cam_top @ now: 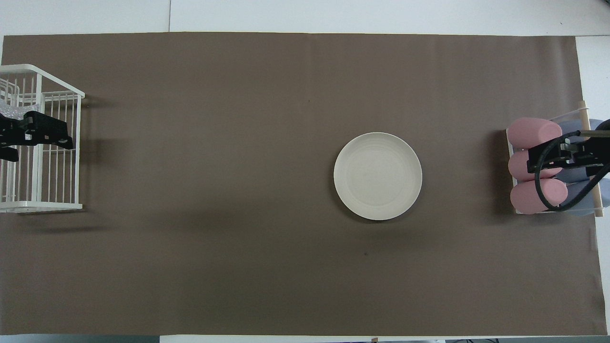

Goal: Wipe plate with sponge

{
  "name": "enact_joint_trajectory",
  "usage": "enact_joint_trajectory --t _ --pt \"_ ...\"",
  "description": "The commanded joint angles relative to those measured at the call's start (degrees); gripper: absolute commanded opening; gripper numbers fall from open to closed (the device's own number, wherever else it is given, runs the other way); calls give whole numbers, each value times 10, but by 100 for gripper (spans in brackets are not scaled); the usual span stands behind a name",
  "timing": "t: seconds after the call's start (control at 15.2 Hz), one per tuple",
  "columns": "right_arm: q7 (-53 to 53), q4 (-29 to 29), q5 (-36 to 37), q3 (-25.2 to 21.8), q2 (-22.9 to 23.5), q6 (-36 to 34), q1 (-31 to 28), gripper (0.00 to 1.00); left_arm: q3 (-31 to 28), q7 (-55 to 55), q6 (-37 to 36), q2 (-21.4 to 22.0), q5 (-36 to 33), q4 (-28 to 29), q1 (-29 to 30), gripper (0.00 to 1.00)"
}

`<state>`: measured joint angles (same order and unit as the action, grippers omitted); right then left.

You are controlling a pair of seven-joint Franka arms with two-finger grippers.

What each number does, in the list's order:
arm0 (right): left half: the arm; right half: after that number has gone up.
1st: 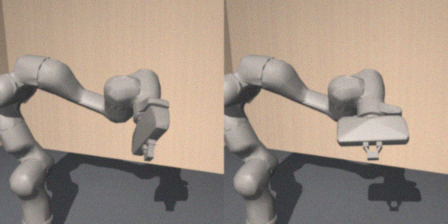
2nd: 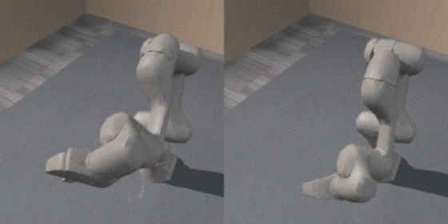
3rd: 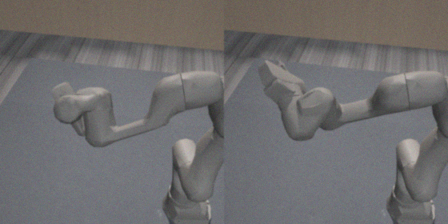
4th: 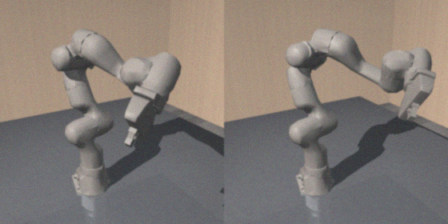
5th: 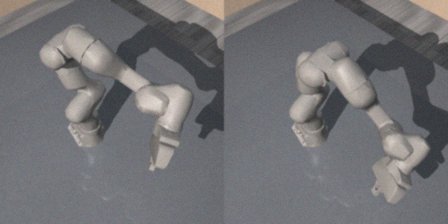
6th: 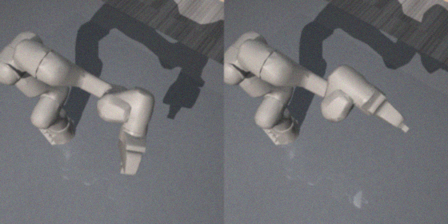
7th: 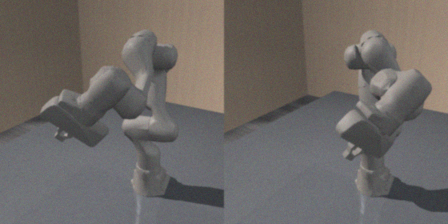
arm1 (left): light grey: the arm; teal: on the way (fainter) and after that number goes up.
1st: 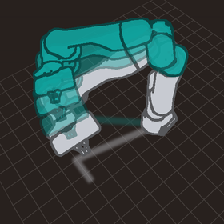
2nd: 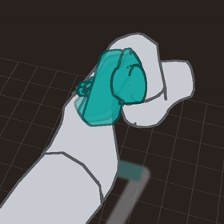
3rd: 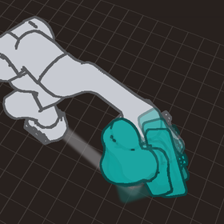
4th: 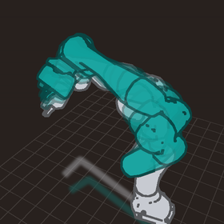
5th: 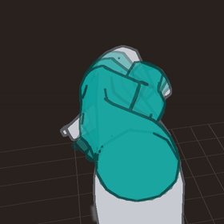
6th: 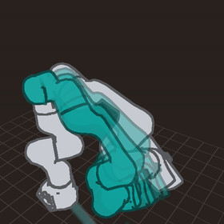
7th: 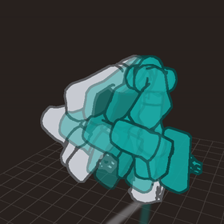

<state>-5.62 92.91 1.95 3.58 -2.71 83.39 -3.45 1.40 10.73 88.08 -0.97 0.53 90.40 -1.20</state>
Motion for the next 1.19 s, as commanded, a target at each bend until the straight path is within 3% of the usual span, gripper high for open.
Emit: enact_joint_trajectory --t 0.0,0.73,0.92,1.12 --pt "0 7 1 3 -9 -2 -5 100 -2 2 9 4 -4 6 -5 100" --pt "-1 7 -3 5 -9 -3 2 100 -2 3 12 8 -4 16 -7 100" --pt "-11 7 -6 8 -9 7 3 100 -3 6 38 17 -13 43 -11 100" --pt "-26 7 -6 8 -9 12 3 100 -3 47 50 14 -101 63 -34 100"
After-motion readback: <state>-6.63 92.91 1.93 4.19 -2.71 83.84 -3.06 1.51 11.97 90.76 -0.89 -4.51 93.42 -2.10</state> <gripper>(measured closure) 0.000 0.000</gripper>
